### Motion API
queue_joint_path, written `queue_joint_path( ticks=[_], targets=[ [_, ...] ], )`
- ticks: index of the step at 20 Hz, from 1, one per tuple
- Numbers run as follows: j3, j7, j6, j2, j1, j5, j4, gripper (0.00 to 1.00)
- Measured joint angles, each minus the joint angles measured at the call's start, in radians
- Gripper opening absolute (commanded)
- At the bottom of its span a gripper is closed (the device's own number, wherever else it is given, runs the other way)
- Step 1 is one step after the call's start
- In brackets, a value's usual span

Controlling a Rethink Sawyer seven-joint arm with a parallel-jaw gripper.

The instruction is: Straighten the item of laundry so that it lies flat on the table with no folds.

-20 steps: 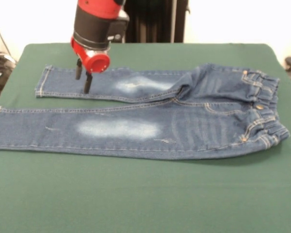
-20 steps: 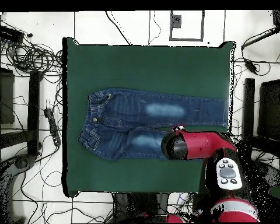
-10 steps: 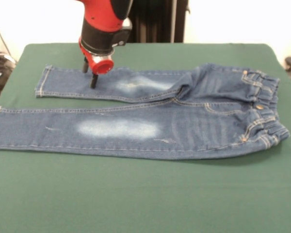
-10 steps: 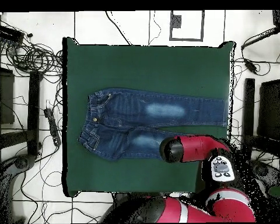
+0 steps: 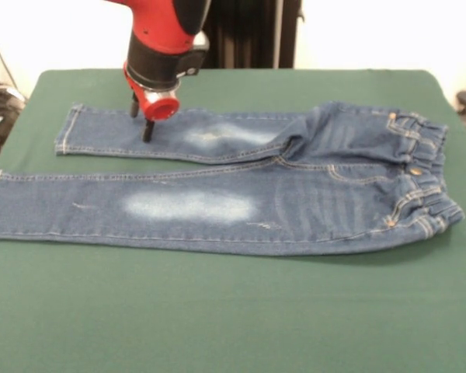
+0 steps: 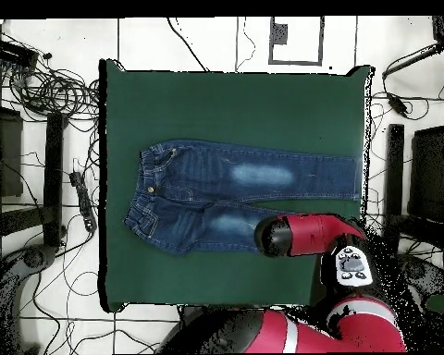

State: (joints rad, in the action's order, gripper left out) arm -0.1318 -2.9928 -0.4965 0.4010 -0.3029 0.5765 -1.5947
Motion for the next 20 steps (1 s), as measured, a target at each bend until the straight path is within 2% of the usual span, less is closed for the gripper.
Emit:
queue_joint_path(
  ticks=[20],
  targets=[
    [-0.071,0.000,0.000,-0.044,0.021,0.045,0.079,1.00]
  ],
)
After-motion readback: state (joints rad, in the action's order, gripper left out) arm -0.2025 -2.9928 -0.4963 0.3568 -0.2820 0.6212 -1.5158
